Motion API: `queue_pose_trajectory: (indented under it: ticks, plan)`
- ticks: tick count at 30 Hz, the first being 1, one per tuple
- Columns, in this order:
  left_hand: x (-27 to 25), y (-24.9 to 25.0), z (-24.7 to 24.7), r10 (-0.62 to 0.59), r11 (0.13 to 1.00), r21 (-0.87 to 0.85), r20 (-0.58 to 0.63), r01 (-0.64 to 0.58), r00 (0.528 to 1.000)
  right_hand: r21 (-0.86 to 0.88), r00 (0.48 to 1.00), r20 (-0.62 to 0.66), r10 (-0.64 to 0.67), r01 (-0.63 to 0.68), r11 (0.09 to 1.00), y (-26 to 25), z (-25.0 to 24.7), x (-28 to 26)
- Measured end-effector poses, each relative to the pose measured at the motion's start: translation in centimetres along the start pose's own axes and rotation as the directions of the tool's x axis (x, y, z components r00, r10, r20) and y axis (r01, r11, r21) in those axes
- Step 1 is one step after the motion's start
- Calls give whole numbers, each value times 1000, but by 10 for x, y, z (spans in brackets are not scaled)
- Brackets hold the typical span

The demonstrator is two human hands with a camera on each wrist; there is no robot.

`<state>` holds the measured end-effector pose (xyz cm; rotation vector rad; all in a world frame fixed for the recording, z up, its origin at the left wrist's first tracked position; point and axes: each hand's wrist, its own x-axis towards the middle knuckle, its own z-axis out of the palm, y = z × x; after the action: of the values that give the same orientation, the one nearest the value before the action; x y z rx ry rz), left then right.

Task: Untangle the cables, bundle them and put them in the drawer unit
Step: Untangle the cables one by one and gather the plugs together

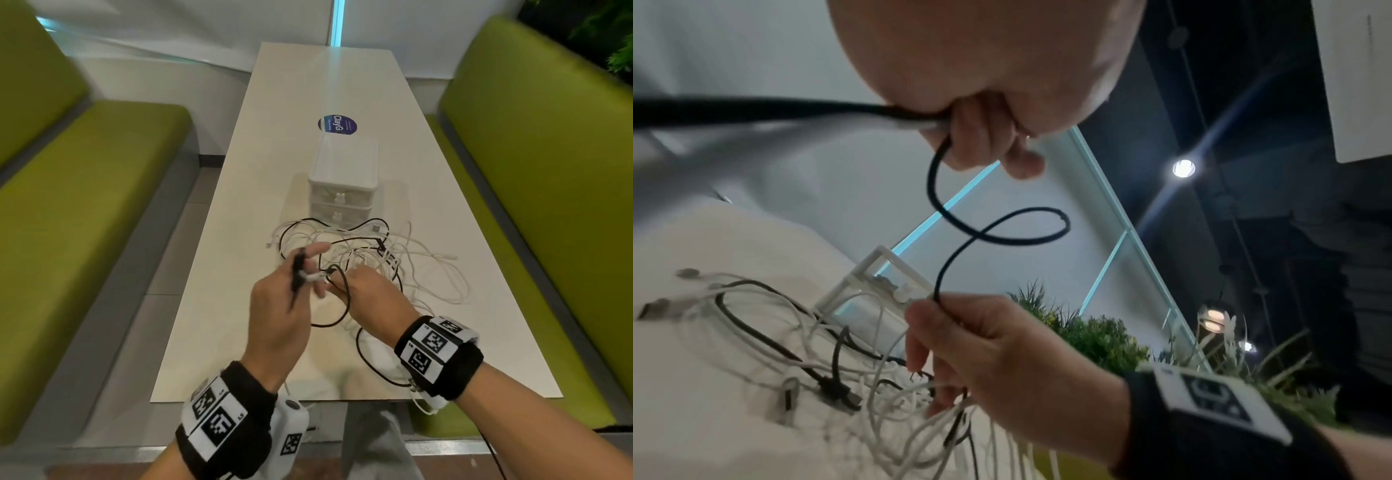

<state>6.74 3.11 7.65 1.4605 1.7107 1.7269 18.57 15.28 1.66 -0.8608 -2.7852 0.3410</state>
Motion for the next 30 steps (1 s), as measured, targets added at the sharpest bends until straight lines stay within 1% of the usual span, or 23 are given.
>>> queue_pose_trajectory:
  ticks: [2,3,4,5,7,8,10,12,13,15,16,17,18,21,22,24,25,26,27,28,29,30]
  plan:
    - [1,-6,6,32,981,184,140,-57,990,77,1000,-28,-15,17,997,-5,-4,-2]
    - [2,-11,9,18,961,268,194,-71,981,102,998,-52,-33,39,994,-7,-7,-3]
    - [3,-15,12,-19,945,322,224,-56,975,104,994,-94,-63,73,992,-9,-10,-4]
    - [5,-17,14,-64,941,338,239,-21,969,78,985,-137,-105,116,990,-10,-12,-5]
    - [6,-22,15,-119,952,303,269,33,956,20,962,-211,-173,181,983,-11,-11,-6]
    - [7,-25,15,-121,958,285,285,36,951,28,960,-215,-177,187,982,-11,-11,-7]
    - [5,-30,15,-107,969,247,307,30,946,130,968,-201,-148,176,976,-11,-13,-9]
    - [1,-31,14,-129,977,204,335,62,933,229,983,-132,-124,152,961,-9,-14,-13]
    - [0,-30,12,-136,980,182,339,77,931,218,990,-71,-122,134,967,-8,-13,-13]
    - [0,-24,7,-118,988,131,318,80,941,90,992,61,-109,103,991,-5,-9,-12]
    - [1,-20,2,-89,993,101,298,61,950,33,992,92,-92,89,995,-4,-8,-12]
    - [3,-15,-4,-44,997,71,272,26,961,3,993,93,-67,67,998,0,-8,-11]
    - [5,-10,-10,5,999,42,243,-15,970,8,996,81,-44,43,999,3,-8,-12]
    - [10,13,-27,117,991,-81,164,-105,979,101,999,33,-1,-2,995,11,-14,-10]
    - [12,20,-29,147,987,-89,156,-134,977,111,999,33,4,-8,994,13,-15,-8]
    - [16,28,-27,172,984,10,179,-177,969,74,999,41,13,-16,997,14,-16,-3]
    - [19,27,-24,127,984,93,214,-150,968,37,999,39,16,-17,999,14,-16,-1]
    - [23,22,-21,36,982,170,264,-83,964,9,1000,25,17,-17,1000,14,-16,-1]
    - [25,13,-18,-87,967,254,325,2,942,2,1000,6,25,-25,1000,14,-16,-2]
    - [27,5,-14,-205,932,356,374,65,905,16,999,-13,35,-34,999,12,-18,-3]
    - [26,-3,-11,-295,883,462,410,83,863,42,999,-20,43,-43,998,10,-20,-4]
    - [23,-9,-6,-346,839,540,435,66,831,58,999,-17,41,-40,997,8,-22,-5]
